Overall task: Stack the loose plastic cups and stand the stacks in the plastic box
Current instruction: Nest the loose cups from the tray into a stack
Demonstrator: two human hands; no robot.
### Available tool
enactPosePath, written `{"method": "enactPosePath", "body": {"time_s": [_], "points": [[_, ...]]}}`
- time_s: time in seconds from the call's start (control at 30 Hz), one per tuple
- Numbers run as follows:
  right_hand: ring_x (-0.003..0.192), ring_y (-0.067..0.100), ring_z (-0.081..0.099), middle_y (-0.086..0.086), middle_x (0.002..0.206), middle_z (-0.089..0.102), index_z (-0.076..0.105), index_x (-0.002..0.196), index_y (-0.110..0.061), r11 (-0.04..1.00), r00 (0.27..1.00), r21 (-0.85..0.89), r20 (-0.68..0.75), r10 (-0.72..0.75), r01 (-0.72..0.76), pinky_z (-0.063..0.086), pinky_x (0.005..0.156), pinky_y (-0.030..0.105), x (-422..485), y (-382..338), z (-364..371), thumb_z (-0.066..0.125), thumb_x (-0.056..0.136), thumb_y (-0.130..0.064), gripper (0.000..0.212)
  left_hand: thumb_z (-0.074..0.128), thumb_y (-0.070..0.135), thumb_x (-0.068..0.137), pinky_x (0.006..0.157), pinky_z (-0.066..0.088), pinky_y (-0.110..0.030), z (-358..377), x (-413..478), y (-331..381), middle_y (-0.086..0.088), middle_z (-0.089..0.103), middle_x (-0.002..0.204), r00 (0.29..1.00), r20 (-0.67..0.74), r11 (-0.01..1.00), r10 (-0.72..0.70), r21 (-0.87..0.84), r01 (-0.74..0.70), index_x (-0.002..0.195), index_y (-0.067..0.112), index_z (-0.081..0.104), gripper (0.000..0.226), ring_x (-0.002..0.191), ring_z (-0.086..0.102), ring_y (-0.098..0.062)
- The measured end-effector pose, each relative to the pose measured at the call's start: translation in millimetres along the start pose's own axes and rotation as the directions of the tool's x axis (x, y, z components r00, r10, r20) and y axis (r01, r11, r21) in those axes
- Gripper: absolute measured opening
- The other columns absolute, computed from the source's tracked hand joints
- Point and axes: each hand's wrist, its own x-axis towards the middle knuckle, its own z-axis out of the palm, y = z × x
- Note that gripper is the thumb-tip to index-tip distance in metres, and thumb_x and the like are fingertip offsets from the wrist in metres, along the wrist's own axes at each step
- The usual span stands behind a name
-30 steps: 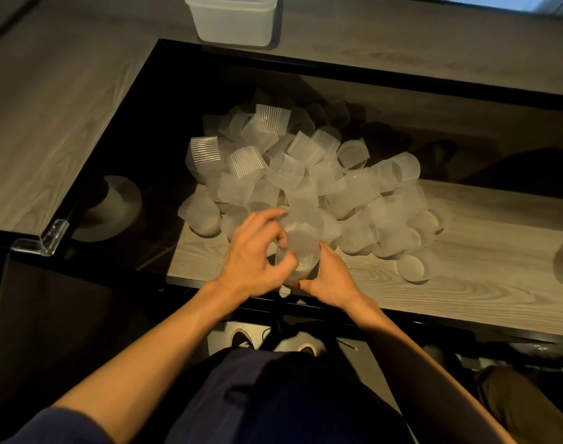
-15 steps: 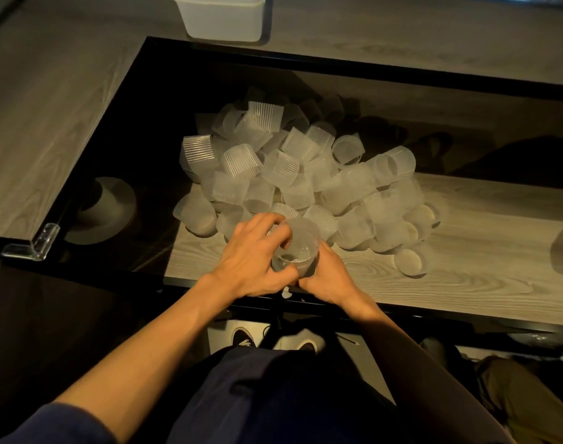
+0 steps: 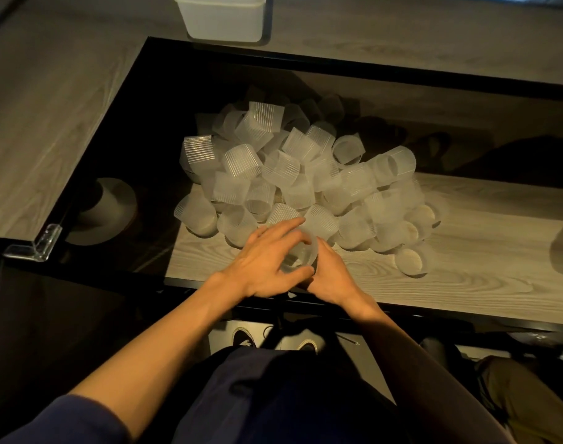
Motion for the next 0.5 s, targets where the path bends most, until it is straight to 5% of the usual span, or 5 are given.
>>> {"method": "enactPosePath", "body": {"time_s": [0.1, 0.2, 0.27, 0.37, 0.5], "points": [[0.117, 0.004, 0.057, -0.012, 0.128, 0.058, 0.051, 0.137, -0.032, 0.999, 0.999, 0.010, -0.010, 0.043, -0.043, 0.052, 0.095, 0.028, 0.4, 2.1, 1.1, 0.090, 0.064, -0.049, 0.084, 0.060, 0.046, 0.090, 0.102, 0.045, -0.036, -6.2, -1.1, -5.6, 0.003, 0.054, 0.141, 0.975, -0.194, 0.964, -0.106, -0.260, 0.053, 0.128, 0.024, 0.053, 0.045, 0.127, 0.052, -0.012], [0.121, 0.005, 0.053, -0.009, 0.134, 0.056, 0.050, 0.140, -0.027, 0.998, 0.998, 0.010, -0.022, 0.055, -0.055, 0.045, 0.100, 0.024, -0.7, 2.0, 0.7, 0.095, 0.062, -0.041, 0.091, 0.061, 0.037, 0.095, 0.080, 0.051, -0.031, -12.2, -5.6, -23.4, -0.004, 0.053, 0.128, 0.830, -0.391, 0.915, -0.399, -0.225, 0.334, 0.132, 0.012, 0.052, 0.045, 0.096, 0.058, -0.011], [0.121, 0.005, 0.052, -0.009, 0.135, 0.055, 0.049, 0.140, -0.026, 0.998, 0.998, 0.004, -0.015, 0.059, -0.059, 0.043, 0.102, 0.024, -1.1, 1.8, 0.5, 0.095, 0.063, -0.040, 0.091, 0.061, 0.035, 0.098, 0.089, 0.055, -0.040, -12.4, -9.6, -40.4, -0.010, 0.048, 0.139, 0.749, -0.363, 0.832, -0.554, -0.208, 0.515, 0.140, 0.010, 0.046, 0.052, 0.100, 0.062, -0.018], [0.121, 0.006, 0.052, -0.009, 0.135, 0.055, 0.048, 0.141, -0.026, 0.997, 0.997, 0.003, -0.013, 0.072, -0.072, 0.043, 0.101, 0.024, -1.7, 1.5, -0.6, 0.095, 0.064, -0.040, 0.091, 0.062, 0.035, 0.099, 0.104, 0.048, -0.044, -6.9, -13.0, -64.6, -0.012, 0.049, 0.145, 0.732, -0.241, 0.770, -0.638, -0.184, 0.611, 0.140, 0.010, 0.052, 0.048, 0.125, 0.056, -0.028], [0.122, 0.006, 0.052, -0.008, 0.137, 0.055, 0.048, 0.142, -0.025, 0.997, 0.997, 0.000, -0.011, 0.081, -0.081, 0.041, 0.100, 0.022, -2.5, -0.4, -0.7, 0.095, 0.065, -0.040, 0.092, 0.059, 0.031, 0.100, 0.087, 0.059, -0.042, -2.0, -13.7, -78.3, -0.005, 0.072, 0.103, 0.752, -0.173, 0.770, -0.636, -0.192, 0.608, 0.102, 0.017, 0.070, 0.018, 0.095, 0.069, -0.023]]}}
